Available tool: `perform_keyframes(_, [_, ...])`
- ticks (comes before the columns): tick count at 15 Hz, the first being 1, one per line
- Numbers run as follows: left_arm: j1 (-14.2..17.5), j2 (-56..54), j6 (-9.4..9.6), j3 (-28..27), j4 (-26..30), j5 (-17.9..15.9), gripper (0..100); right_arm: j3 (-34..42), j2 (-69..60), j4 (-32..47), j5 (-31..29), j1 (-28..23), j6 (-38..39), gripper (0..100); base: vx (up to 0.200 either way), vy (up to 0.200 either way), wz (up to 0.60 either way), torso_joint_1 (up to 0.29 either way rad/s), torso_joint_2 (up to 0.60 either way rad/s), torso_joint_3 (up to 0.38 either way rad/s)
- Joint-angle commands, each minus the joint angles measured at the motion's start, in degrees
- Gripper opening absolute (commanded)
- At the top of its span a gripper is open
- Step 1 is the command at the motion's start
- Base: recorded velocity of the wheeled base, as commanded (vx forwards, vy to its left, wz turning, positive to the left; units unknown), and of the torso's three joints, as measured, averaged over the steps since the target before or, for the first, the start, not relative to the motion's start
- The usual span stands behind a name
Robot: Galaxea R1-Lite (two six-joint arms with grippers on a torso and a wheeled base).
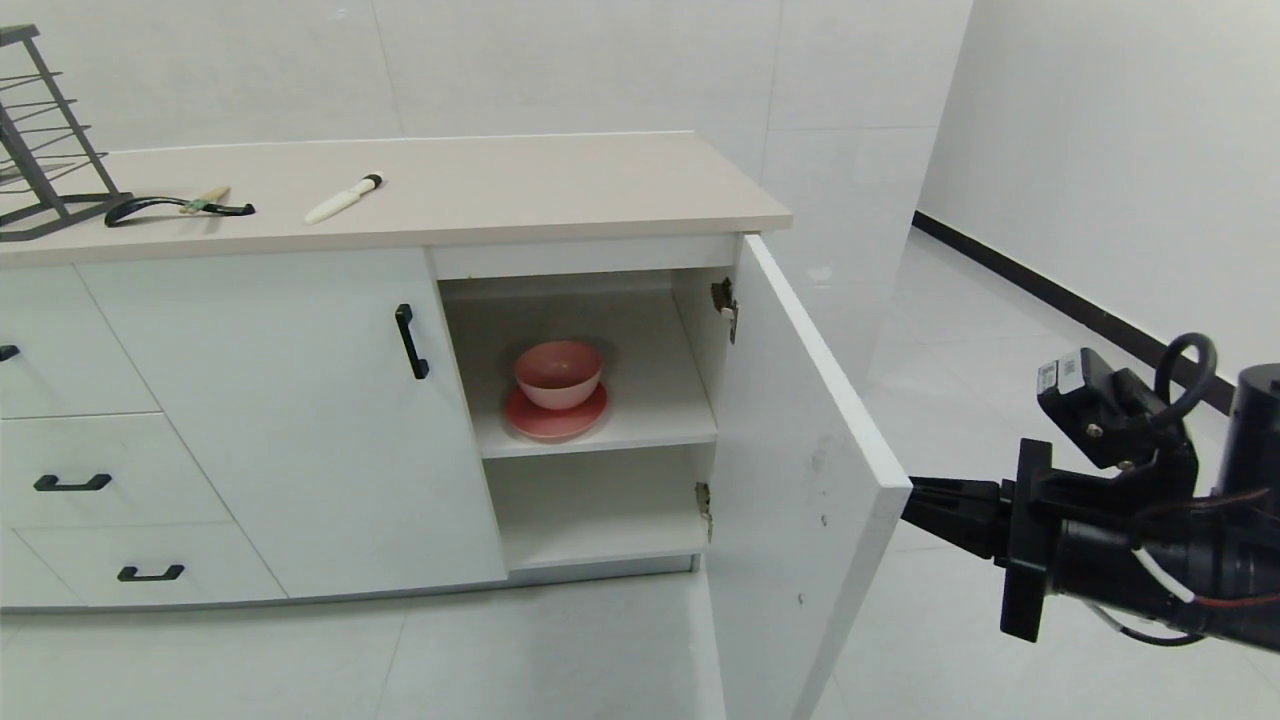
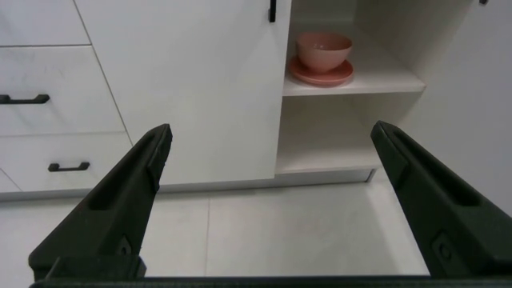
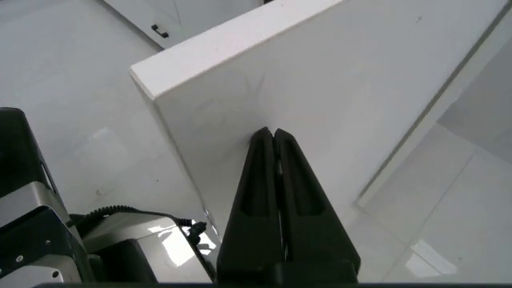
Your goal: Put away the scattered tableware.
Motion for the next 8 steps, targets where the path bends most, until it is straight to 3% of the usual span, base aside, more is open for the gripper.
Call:
perform_keyframes(1, [0.02,0.09,-0.02,0.0,-0.06,0.0,100,-1.74,2.28,-0.03,-0.03,1.77,0.07,0,0.0,0.0,0.0,0.0,0.0,0.0])
perform_keyframes(8, [0.02,0.09,-1.16,0.0,-0.06,0.26,100,-5.87,10.89,-5.74,-1.88,6.43,0.16,0,0.0,0.0,0.0,0.0,0.0,0.0])
